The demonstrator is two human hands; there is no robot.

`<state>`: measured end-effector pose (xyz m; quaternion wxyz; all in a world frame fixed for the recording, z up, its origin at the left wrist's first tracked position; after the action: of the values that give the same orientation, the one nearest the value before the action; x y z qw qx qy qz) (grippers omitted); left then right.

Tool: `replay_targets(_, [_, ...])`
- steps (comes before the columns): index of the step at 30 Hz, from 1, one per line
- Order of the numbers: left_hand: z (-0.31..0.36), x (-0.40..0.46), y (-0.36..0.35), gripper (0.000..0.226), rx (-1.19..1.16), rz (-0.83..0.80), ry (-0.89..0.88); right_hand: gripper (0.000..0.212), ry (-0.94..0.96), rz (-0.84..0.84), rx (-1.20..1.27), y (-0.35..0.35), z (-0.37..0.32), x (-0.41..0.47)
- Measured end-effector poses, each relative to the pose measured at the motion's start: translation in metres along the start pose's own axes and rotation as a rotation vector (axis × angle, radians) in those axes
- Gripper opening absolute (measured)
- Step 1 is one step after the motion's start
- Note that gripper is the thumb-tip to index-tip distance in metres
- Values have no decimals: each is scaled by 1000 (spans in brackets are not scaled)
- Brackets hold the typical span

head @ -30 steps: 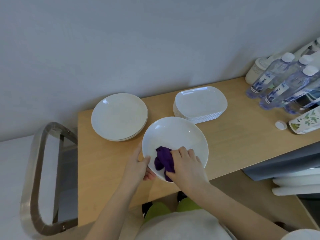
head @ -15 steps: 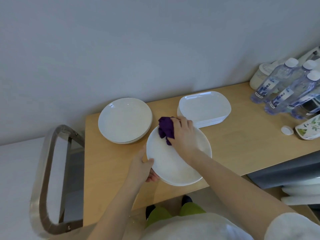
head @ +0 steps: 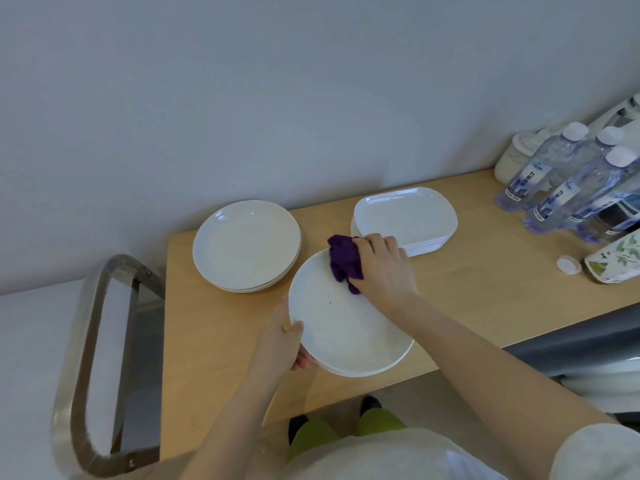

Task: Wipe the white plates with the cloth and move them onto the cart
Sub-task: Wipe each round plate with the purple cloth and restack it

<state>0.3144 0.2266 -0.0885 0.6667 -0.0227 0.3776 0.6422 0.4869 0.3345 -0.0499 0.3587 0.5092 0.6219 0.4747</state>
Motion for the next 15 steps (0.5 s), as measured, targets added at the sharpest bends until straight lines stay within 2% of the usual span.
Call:
replay_targets(5, [0, 0, 0, 55, -31, -9, 12, 54, -84, 133, 20, 1, 18, -27])
replay_targets(8, [2, -1, 1, 55, -42, -13, 9, 51, -151, 52, 43, -7, 11, -18])
replay_targets(10, [3, -2, 2, 55, -39, -15, 6, 53, -92, 15, 93, -13, -3, -9])
replay_targets(15, [4, -3, 4, 52, -35, -12, -2, 55, 84, -109, 396, -24, -57, -7])
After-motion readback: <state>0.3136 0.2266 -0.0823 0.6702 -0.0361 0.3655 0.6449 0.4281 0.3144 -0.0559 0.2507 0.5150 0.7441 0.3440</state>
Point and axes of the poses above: each hand's wrist, its own x-axis towards the middle knuckle, its own y-axis out of the back of the hand, z = x × y, the point moved 7 cm from there along x, towards the middle knuckle, and after that the axes turned 11 degrees about x, right-handed, at the moved point
